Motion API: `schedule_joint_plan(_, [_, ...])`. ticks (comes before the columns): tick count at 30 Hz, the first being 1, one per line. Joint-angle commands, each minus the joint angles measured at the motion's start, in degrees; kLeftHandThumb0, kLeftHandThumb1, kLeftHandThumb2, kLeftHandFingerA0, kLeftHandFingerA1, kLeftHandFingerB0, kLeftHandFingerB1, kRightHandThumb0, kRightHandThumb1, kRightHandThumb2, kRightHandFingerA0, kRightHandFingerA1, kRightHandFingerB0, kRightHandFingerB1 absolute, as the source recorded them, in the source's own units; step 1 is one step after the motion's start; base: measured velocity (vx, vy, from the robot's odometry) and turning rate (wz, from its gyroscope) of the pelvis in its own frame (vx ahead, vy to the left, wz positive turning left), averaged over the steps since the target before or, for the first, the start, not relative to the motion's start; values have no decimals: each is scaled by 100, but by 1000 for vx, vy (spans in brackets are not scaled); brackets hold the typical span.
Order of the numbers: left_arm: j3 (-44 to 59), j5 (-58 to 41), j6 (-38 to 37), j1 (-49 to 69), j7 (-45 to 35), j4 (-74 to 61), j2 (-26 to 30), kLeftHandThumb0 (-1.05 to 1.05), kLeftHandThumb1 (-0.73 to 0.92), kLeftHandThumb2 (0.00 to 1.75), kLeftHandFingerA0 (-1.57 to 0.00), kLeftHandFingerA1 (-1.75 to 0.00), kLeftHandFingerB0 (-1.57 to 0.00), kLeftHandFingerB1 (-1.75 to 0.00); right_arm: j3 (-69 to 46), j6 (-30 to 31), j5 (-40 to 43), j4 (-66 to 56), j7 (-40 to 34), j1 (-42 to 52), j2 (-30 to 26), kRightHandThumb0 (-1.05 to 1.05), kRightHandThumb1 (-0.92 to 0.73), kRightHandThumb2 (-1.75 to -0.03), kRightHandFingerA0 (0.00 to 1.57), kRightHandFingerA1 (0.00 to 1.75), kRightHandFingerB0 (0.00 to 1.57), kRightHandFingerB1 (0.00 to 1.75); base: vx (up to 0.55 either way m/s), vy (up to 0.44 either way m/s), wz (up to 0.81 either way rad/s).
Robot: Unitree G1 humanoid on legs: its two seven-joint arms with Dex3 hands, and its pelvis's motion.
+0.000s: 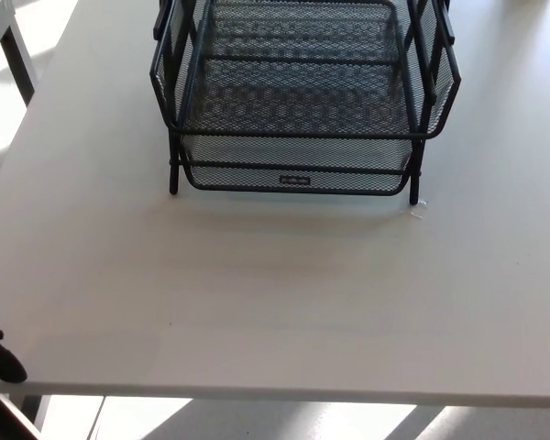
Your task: The robot uses its right hand to grab the drawer kept on the middle of the desk and pull it out towards the robot
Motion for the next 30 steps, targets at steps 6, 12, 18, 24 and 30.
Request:
schedule_joint_plan(6, [1, 135, -34, 1, 83, 33, -14, -29, 56, 57, -79, -84, -79, -54, 491, 238, 665, 342, 1028, -65, -202, -62, -66, -59, 22, 51, 22, 28, 0, 0, 0])
schedule_joint_plan(12, [8, 122, -38, 6, 111, 22, -49, -29, 55, 57, -80, -87, -80, -56, 1199, 320, 535, 857, 1677, -421, -463, -72, -56, -87, 23, 55, 9, 39, 0, 0, 0])
schedule_joint_plan(18, [21, 140, 59, 96, 98, -39, -60, -29, 56, 57, -77, -84, -78, -54, 1490, 336, 650, 728, 2185, -490, -638, -71, -58, -88, 29, 58, 9, 39, 0, 0, 0])
schedule_joint_plan(24, [29, 170, 16, 129, 185, -18, -93, -28, 55, 57, -80, -84, -80, -54, 1648, 231, 761, 617, 2201, -452, -772, -35, -45, -101, 75, 90, 0, 47, 0, 0, 0])
schedule_joint_plan(30, [36, 67, 116, 138, 78, -62, -105, -29, 56, 57, -78, -84, -79, -54, 1741, 285, 845, 561, 2237, -445, -809, -64, -71, -62, 58, 78, 17, 27, 0, 0, 0])
